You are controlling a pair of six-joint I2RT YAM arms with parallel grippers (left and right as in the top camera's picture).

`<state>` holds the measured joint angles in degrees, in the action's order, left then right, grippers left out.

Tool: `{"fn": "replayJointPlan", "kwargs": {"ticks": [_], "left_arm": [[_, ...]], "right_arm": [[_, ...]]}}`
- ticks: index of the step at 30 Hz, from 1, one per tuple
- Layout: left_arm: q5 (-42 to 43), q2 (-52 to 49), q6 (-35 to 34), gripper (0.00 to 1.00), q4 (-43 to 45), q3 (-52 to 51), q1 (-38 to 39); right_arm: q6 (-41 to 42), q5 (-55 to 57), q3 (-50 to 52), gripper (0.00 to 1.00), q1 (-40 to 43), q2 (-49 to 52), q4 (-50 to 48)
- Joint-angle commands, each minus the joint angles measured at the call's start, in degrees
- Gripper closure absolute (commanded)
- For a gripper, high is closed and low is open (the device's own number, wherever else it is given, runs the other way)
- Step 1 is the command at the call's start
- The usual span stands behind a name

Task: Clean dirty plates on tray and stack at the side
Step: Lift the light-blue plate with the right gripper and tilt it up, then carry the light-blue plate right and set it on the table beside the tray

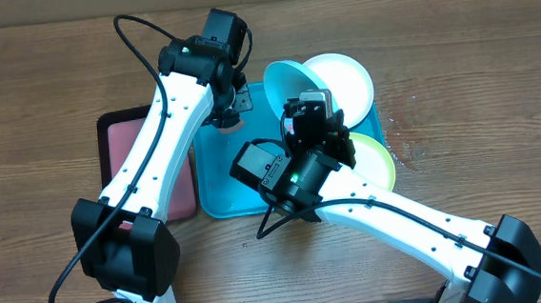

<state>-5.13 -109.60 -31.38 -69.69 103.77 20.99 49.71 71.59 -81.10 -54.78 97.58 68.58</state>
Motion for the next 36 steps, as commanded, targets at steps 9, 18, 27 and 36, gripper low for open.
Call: {"fn": "replayJointPlan", "kwargs": {"ticks": [9,18,27,36], "left_arm": [[-1.03,0.96,-0.83,0.96,-0.13,0.85,-0.09],[-0.9,0.96,-1.01,0.96,-0.04,0.63,0.09],[-0.83,0.96,-1.01,0.96,-0.07,0.11,0.46],[-0.83,0.96,-1.01,0.96,-0.07,0.11,0.76]], "right_arm": [[6.12,-1.81,-0.98,0.96,0.09,-0.72,1.01],[-2.64,-23.56,-1.05,0.96,10.49,-1.16,-1.25],[-24.55,-67.69,-1.05,0.96,38.36,-3.34,-9.51],[-27.26,-76.67,3.3,0.96,67.49,-1.55,-12.13]]}}
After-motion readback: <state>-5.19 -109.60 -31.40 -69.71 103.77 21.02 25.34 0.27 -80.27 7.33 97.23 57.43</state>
